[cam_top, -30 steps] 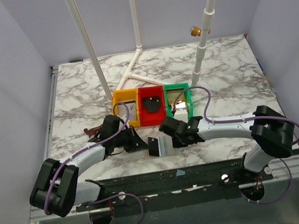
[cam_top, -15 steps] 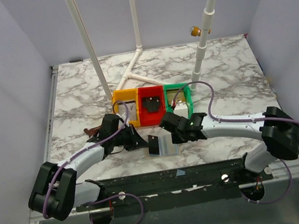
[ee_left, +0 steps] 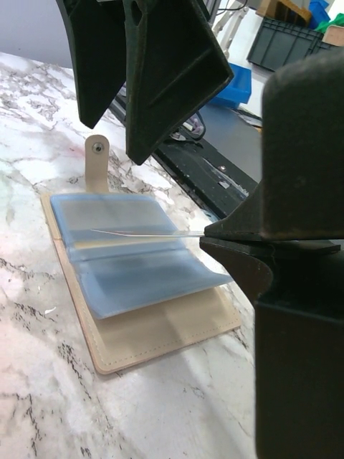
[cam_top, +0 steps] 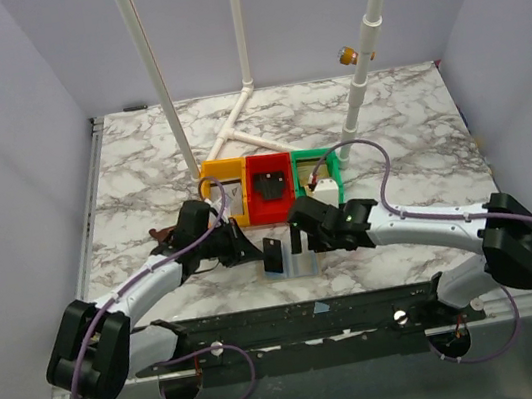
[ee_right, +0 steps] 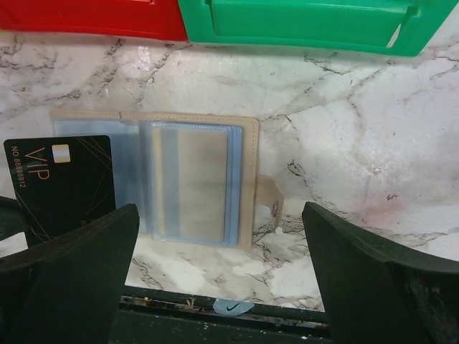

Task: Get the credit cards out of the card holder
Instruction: Place the credit card in the storage box.

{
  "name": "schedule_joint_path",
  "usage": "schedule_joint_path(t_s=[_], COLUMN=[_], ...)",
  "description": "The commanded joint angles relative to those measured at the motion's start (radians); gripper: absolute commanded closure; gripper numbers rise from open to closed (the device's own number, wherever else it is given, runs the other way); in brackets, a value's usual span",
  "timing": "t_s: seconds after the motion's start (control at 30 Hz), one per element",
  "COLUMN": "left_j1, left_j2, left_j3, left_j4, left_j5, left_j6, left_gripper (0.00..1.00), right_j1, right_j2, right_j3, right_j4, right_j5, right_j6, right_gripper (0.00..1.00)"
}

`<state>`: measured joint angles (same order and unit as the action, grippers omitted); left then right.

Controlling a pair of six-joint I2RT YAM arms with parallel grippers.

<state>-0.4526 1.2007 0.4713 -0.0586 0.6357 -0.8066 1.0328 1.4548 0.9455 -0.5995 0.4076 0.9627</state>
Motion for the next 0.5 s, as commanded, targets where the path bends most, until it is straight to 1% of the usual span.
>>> schedule_joint_path(t_s=[0.0, 0.13, 0.27, 0.47], left_j1=[0.005, 0.005, 0.005, 0.005], left_j2=[-0.041, -0.055, -0.044, 0.029], left_j3=[0.050, 0.097, 0.179, 0.340], left_j4=[-0.049, -0.103, -0.141, -0.225], left_j5=[-0.020, -0.040, -0.060, -0.127], left_j6=[0.028, 0.045, 0.049, 0.078], left_gripper=[1.00, 1.00, 1.00, 1.00], right_j1=[-0.003, -0.004, -0.003, -0.005], right_j2=[-0.054, -0.098, -0.132, -0.168], right_j3=[0.014, 0.021, 0.023, 0.021], right_j4=[-0.043, -0.065, -0.088, -0.113], right_j5=[0.066, 0.103, 0.139, 0.148], right_j6=[0.020, 0.022, 0.029, 0.035], right_gripper=[0.00, 0.00, 0.00, 0.00])
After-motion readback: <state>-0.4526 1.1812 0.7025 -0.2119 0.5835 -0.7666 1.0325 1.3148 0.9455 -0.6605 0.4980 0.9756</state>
